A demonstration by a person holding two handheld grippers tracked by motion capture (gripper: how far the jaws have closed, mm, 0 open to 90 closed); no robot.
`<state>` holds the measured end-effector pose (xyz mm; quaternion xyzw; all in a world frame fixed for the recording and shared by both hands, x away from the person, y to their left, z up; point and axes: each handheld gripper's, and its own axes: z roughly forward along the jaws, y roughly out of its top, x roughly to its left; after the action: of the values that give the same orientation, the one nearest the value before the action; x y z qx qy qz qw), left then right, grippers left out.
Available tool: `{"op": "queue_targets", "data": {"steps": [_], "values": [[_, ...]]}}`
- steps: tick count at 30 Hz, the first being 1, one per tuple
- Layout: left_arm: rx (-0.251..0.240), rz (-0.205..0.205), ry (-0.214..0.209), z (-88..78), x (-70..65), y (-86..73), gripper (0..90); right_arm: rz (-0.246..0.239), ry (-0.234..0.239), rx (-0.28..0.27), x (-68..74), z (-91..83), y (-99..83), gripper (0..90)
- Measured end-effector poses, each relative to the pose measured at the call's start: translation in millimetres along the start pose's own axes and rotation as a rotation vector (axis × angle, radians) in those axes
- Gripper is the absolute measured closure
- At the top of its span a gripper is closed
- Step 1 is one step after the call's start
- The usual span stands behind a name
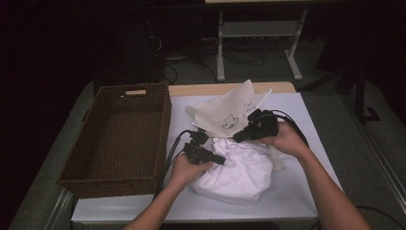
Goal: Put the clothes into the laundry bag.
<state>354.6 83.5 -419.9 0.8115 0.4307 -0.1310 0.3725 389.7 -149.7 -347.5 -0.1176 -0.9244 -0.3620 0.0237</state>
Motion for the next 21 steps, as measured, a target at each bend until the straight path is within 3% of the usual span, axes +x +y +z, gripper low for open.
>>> {"op": "queue_targets", "data": {"steps": [2, 6, 9, 12, 15, 18, 21], "values": [[-0.022, 0.015, -0.009, -3.0, -1.4, 0.8, 79.8, 0.0, 0.001, -0.003, 0.2, -0.1, -0.5, 88.5], [-0.063, 0.001, -0.088, -13.8, -2.8, 5.2, 81.1, -0.006, 0.007, -0.016, 3.2, -2.7, -1.7, 88.5], [-0.087, 0.016, -0.119, -23.8, -10.4, 13.9, 81.9, -0.017, 0.008, -0.021, 7.0, -4.5, 0.2, 88.5], [-0.088, 0.041, -0.114, -23.6, -17.8, 21.3, 82.0, -0.024, 0.023, -0.042, 10.8, -8.2, 2.9, 88.6], [-0.101, 0.034, -0.081, -11.8, -16.2, 23.2, 82.0, -0.035, 0.066, -0.07, 17.4, -10.9, 6.7, 88.7], [-0.115, -0.009, -0.031, 9.6, -9.8, 24.4, 81.6, -0.037, 0.074, -0.084, 19.4, -10.4, 9.6, 88.7], [-0.124, -0.038, -0.042, 13.3, -6.4, 26.2, 79.0, -0.011, 0.054, -0.067, 13.7, -8.4, 5.4, 88.6]]}}
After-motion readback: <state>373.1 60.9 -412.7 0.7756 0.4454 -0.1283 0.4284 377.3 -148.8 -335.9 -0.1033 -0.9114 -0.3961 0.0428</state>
